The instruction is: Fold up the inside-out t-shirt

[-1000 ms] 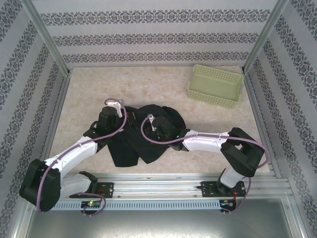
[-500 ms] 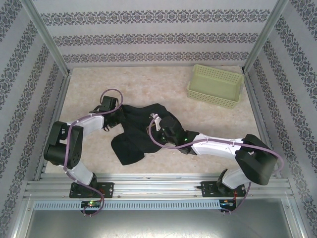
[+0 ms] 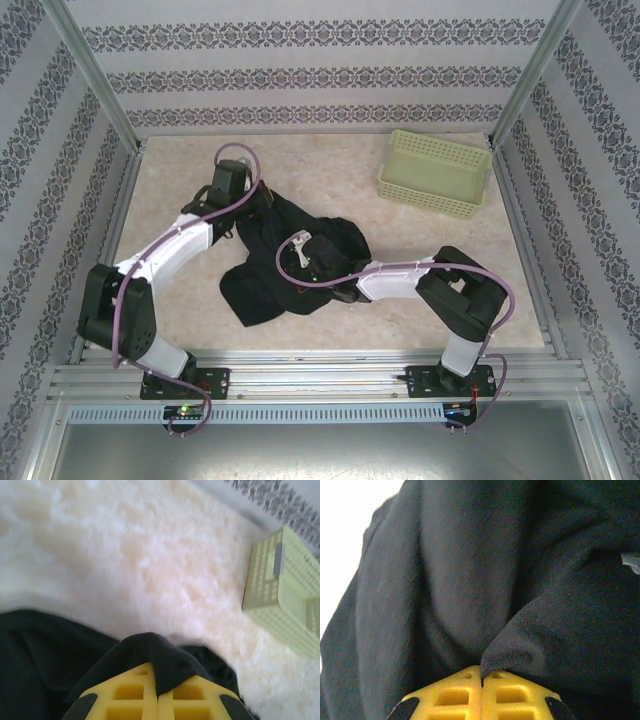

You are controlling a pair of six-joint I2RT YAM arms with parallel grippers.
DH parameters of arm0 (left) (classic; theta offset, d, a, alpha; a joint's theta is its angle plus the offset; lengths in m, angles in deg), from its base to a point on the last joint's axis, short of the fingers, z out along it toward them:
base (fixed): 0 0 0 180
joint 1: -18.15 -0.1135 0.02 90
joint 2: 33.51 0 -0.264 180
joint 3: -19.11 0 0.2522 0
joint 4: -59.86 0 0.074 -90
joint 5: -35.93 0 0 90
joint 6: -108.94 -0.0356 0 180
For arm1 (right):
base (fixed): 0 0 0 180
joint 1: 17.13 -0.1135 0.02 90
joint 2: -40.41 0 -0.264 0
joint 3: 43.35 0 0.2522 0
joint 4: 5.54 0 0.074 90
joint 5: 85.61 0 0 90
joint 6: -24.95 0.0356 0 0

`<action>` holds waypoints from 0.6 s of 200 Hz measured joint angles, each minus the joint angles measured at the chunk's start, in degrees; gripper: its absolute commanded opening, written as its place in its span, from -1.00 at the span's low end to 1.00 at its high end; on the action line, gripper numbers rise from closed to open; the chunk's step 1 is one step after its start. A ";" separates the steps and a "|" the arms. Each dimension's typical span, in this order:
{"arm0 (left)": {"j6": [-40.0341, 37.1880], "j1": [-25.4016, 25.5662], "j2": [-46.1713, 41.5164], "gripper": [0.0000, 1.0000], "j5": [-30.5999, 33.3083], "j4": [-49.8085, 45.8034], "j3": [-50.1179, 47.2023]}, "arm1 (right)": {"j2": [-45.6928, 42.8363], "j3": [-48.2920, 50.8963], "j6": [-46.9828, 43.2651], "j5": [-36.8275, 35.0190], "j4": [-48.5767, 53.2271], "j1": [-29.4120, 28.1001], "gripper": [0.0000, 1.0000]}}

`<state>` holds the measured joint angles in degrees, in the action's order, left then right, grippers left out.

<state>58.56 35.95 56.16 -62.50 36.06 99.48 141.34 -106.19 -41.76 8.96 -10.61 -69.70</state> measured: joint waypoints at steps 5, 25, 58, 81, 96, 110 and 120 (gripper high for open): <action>-0.13 -0.22 1.60 -1.00 0.46 -0.55 1.95 | -0.52 0.24 -0.13 0.15 -0.52 -0.13 -1.00; -0.17 -1.92 8.52 -1.00 2.12 -2.62 7.17 | -5.81 3.30 -0.63 -0.35 -1.25 -0.59 -1.00; -0.70 -4.74 13.29 -1.00 6.21 -8.44 6.08 | -18.45 8.24 -1.22 -4.96 -0.35 -0.57 -1.00; -1.88 -5.05 13.66 -1.00 8.31 -11.87 5.73 | -24.87 8.66 -2.16 -6.88 0.94 -0.55 -1.00; -2.43 -5.38 13.77 -1.00 8.96 -12.74 5.73 | -27.06 8.61 -2.99 -7.21 1.68 -0.57 -1.00; -2.99 -6.05 14.08 -1.00 9.11 -13.42 5.75 | -28.15 8.63 -3.67 -8.00 2.64 -0.55 -1.00; -3.19 -6.80 14.36 -1.00 9.14 -13.81 5.75 | -29.05 9.07 -3.82 -8.70 2.89 -0.57 -1.00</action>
<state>55.37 29.16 70.52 -53.36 22.25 105.22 112.29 -97.12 -45.58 0.27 -7.72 -70.27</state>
